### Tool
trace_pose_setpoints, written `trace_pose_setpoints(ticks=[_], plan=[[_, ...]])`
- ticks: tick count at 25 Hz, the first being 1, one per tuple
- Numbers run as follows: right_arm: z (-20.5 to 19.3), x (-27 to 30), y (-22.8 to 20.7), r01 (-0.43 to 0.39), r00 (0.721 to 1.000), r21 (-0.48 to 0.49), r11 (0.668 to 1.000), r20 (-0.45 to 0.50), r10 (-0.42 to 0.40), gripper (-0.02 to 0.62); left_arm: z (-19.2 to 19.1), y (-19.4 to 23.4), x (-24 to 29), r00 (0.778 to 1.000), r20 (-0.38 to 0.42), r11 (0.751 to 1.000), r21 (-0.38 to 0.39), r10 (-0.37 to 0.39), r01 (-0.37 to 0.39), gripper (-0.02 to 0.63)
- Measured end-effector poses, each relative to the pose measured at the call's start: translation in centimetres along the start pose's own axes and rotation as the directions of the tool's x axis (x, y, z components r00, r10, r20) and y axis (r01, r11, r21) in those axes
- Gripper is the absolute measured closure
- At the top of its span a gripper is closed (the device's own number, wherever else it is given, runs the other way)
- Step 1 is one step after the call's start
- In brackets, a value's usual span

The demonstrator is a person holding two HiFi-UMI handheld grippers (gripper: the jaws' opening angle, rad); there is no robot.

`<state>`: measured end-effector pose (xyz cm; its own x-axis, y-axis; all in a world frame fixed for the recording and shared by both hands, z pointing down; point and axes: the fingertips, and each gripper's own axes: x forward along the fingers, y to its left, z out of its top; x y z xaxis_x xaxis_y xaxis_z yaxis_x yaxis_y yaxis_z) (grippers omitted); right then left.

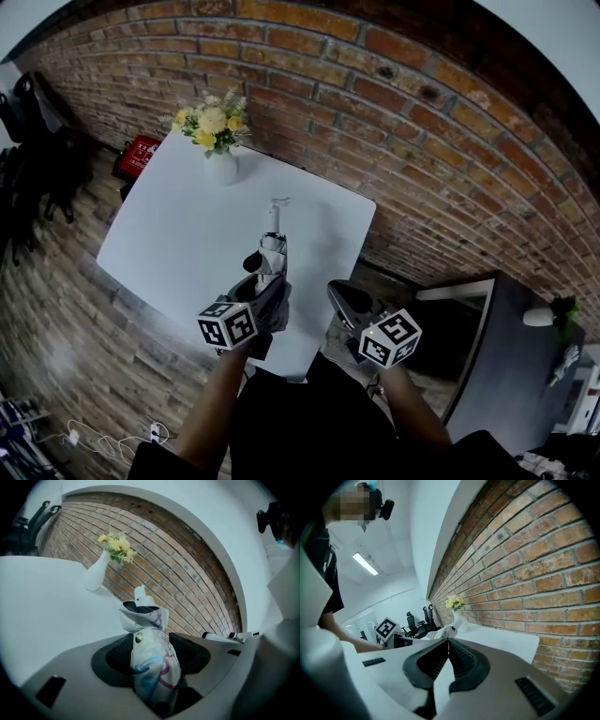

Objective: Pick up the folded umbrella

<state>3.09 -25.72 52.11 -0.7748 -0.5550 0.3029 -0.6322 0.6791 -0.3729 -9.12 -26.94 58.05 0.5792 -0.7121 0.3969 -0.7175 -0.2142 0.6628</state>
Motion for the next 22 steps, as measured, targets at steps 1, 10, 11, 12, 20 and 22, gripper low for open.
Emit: trace_pose_setpoints(ticks=[1, 10, 11, 12, 20, 22], plan=[[0.2, 0.0, 0.2, -0.003, 1.0, 0.0, 1.0, 0.005, 0.003, 0.574, 0.4, -0.3, -0.5, 1.0, 0.017, 1.0, -0.016, -0.017, 0.017, 0.359], [2.4, 0.1, 2.6, -0.052, 0.996, 0.003, 0.999, 0.067, 0.052, 0.574, 3.6, -2.8, -5.0, 0.98, 0.157, 0.982, -0.125, -0.123, 0.143, 0.359], [2.6, 0.1, 2.8, -0.058, 0.996, 0.001, 0.998, 0.073, 0.058, 0.574, 3.8, -3.0, -5.6, 0.977, 0.171, 0.978, -0.138, -0.13, 0.154, 0.359], [2.9, 0.1, 3.1, -0.064, 0.995, 0.0, 0.998, 0.08, 0.064, 0.574, 4.1, -3.1, -6.0, 0.973, 0.185, 0.975, -0.149, -0.137, 0.166, 0.359], [5.3, 0.2, 5.1, -0.144, 0.979, 0.034, 0.989, 0.152, 0.138, 0.574, 6.4, -4.4, -9.0, 0.941, 0.276, 0.954, -0.167, -0.196, 0.248, 0.359], [5.7, 0.3, 5.4, -0.148, 0.977, 0.026, 0.989, 0.157, 0.143, 0.574, 6.9, -4.8, -9.6, 0.931, 0.299, 0.946, -0.177, -0.209, 0.27, 0.359]])
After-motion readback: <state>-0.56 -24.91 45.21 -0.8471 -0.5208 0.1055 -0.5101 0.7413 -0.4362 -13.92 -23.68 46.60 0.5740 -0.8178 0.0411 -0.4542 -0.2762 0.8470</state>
